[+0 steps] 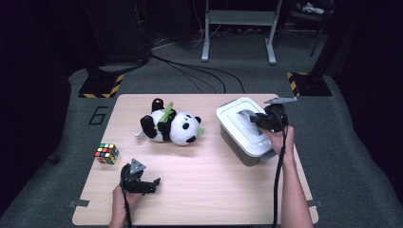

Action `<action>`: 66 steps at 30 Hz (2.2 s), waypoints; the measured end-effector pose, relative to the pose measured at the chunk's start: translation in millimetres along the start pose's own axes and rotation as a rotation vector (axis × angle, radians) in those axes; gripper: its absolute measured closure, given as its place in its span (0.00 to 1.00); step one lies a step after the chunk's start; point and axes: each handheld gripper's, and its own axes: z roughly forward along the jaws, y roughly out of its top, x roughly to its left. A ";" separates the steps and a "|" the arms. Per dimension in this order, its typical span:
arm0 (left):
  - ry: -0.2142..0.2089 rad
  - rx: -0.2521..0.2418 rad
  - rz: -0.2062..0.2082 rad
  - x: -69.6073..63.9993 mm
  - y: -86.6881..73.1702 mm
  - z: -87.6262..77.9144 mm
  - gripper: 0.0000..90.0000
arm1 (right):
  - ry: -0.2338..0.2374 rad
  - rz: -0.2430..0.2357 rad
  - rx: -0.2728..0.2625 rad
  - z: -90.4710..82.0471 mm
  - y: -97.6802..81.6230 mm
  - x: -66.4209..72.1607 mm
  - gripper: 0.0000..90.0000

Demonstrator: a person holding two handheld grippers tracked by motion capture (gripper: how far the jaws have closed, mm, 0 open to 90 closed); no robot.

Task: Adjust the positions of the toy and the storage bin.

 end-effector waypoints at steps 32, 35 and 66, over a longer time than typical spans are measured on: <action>-0.022 -0.146 -0.029 16.3 71.3 -20.7 0.04 | -0.162 -0.008 -0.108 -73.2 -90.3 42.7 0.00; -0.015 -0.153 -0.015 20.5 87.8 -21.0 0.05 | -0.175 0.002 -0.108 -75.4 -113.9 47.9 0.00; 0.084 -0.063 0.060 46.4 207.3 66.2 0.50 | -0.143 0.021 0.038 -22.9 -209.1 36.4 0.00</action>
